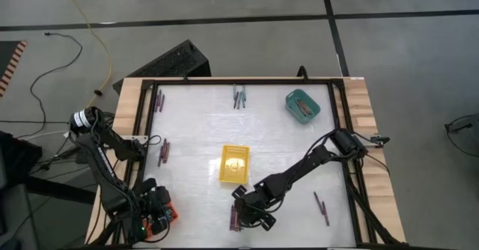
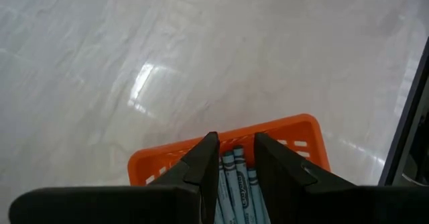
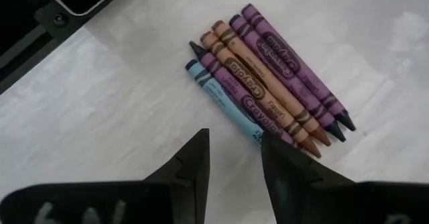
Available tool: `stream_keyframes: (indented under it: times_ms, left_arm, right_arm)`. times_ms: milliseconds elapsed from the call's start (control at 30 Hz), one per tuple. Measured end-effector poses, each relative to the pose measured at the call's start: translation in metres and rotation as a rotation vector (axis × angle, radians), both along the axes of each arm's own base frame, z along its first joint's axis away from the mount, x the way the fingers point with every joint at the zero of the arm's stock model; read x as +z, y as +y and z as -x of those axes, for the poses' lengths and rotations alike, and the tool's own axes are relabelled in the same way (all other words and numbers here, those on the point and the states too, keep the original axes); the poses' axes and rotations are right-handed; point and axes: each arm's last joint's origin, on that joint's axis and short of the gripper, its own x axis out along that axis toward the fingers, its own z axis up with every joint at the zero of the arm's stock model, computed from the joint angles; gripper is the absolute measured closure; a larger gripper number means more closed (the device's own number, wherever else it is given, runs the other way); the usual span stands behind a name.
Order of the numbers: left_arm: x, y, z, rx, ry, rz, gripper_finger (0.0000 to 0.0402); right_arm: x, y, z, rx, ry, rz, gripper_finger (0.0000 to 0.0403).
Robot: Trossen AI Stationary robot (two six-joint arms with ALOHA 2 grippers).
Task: Sort crayons
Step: Put the dark blue crayon into the orange basket
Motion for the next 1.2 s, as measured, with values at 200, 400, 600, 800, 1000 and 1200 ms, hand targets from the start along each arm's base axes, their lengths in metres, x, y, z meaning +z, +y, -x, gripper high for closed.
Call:
stream_keyframes:
  times_ms: [200,400,600,800,1000,1200]
  left_arm:
    - [0.001,-0.003,-0.002,-0.011,-0.020,0.029,0.0319]
    - [0.002,-0.006,-0.004,-0.056,-0.059,0.024,0.0319]
    - [0.003,-0.006,-0.005,-0.069,-0.091,0.006,0.0319]
    - [0.004,-0.007,-0.006,-0.086,-0.114,-0.009,0.0319]
    - [0.005,-0.007,-0.011,-0.101,-0.131,-0.007,0.0319]
    - [0.005,-0.005,-0.014,-0.100,-0.129,-0.016,0.0319]
  right_arm:
    - [0.000,0.001,0.000,0.004,-0.008,-0.006,0.0271]
    - [0.001,0.006,0.001,0.015,-0.024,-0.014,0.0271]
    - [0.002,0.010,0.002,0.036,-0.043,-0.014,0.0271]
    - [0.000,0.003,0.000,0.028,-0.024,-0.016,0.0271]
    - [-0.005,0.001,0.000,0.026,-0.042,-0.024,0.0271]
    - [-0.006,0.001,0.000,0.016,-0.031,-0.032,0.0271]
